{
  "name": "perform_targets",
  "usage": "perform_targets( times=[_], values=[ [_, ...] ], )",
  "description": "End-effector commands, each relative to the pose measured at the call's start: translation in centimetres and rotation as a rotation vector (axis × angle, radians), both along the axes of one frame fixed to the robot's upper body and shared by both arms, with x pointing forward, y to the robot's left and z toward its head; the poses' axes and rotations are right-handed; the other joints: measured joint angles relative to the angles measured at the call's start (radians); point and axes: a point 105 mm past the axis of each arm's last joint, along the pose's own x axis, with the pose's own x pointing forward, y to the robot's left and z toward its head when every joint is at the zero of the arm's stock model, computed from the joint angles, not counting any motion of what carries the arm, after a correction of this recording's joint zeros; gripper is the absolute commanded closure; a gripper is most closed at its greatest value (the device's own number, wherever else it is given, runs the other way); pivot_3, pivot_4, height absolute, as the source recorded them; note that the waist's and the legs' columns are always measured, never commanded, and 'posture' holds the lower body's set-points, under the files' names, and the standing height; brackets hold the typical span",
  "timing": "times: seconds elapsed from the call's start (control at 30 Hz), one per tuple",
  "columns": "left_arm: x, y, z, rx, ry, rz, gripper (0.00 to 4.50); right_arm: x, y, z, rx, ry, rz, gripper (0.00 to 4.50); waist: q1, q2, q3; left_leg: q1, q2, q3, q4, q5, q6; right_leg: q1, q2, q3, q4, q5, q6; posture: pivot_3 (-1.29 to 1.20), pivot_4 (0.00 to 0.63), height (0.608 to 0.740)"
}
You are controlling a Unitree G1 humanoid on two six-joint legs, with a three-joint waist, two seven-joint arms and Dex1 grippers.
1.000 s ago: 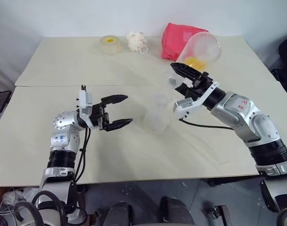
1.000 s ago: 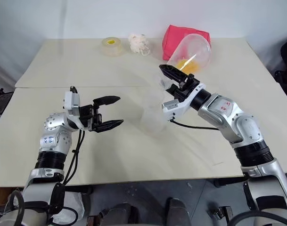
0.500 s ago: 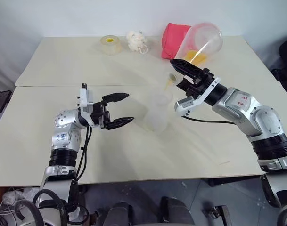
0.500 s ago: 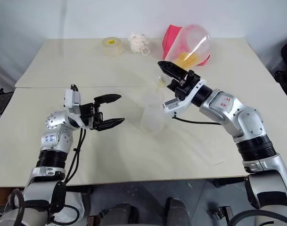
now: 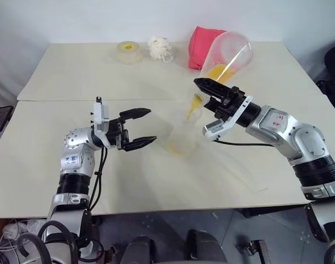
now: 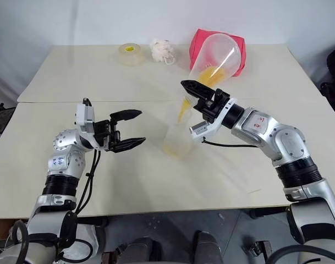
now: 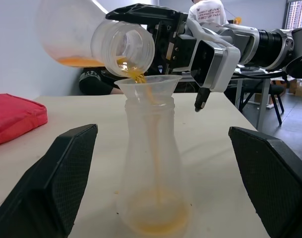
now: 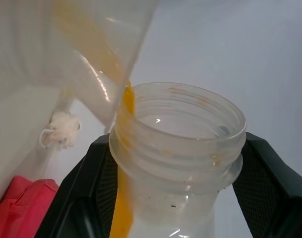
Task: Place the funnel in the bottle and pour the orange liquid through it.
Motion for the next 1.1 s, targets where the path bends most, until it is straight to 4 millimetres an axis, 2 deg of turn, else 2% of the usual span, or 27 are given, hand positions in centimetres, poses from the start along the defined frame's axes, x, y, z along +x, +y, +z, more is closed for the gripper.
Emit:
perform_targets(
  times=[0.03,1.1],
  values=[
    [-0.05,-0.09,0.88,-0.015,-0.029,-0.008,0.0,-0.46,-0.14,2.04,0.0,-0.081,0.018,1.72,0.0,0.0,0.0,0.0,0.0,0.0,0.0,0.0,0.0,0.0,0.0,0.0,0.0,0.0,0.0,0.0,0.15,0.74],
    [0.11,-0.33,0.89,-0.02,-0.032,-0.017,0.0,-0.7,0.27,2.26,-0.082,-0.185,0.087,1.72,-0.005,0.0,0.0,0.0,0.001,0.0,0.0,0.0,0.0,0.0,0.0,0.0,0.0,0.0,0.0,0.0,0.15,0.74]
  ],
)
